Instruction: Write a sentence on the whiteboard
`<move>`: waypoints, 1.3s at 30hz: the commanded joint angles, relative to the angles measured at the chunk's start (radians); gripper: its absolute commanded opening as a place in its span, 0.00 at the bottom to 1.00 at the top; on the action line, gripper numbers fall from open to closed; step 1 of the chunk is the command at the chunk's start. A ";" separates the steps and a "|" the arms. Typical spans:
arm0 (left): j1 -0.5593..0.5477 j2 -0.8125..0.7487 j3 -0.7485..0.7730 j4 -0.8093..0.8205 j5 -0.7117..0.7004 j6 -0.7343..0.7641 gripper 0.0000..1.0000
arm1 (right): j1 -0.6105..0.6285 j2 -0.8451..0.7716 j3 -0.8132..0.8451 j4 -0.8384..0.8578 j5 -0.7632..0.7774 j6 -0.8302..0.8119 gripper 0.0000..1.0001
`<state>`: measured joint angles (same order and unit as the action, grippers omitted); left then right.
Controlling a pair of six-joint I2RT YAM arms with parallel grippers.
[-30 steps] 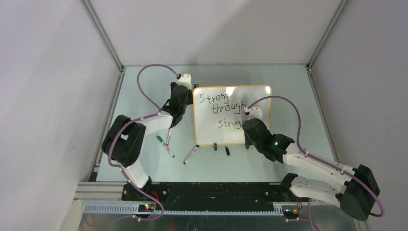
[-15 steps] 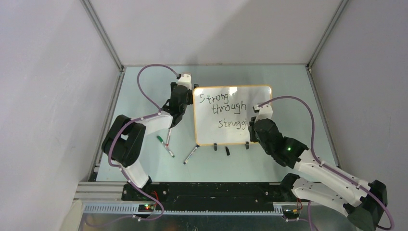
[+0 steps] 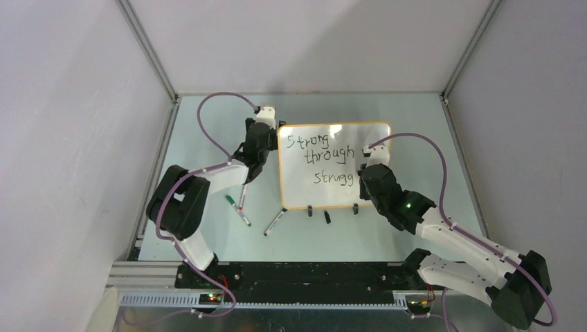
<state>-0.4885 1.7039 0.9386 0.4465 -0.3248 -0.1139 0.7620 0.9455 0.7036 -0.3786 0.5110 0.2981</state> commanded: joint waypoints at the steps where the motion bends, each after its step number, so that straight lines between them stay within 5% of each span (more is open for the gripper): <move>1: -0.004 -0.021 -0.008 0.043 0.009 0.000 0.82 | -0.007 0.016 0.058 0.045 0.005 -0.017 0.00; 39: -0.005 -0.022 -0.008 0.046 0.009 0.000 0.82 | -0.044 0.080 0.080 -0.023 -0.040 0.039 0.00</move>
<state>-0.4885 1.7039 0.9367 0.4469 -0.3248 -0.1135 0.7174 1.0321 0.7654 -0.3687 0.4805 0.3046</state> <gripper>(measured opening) 0.822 0.123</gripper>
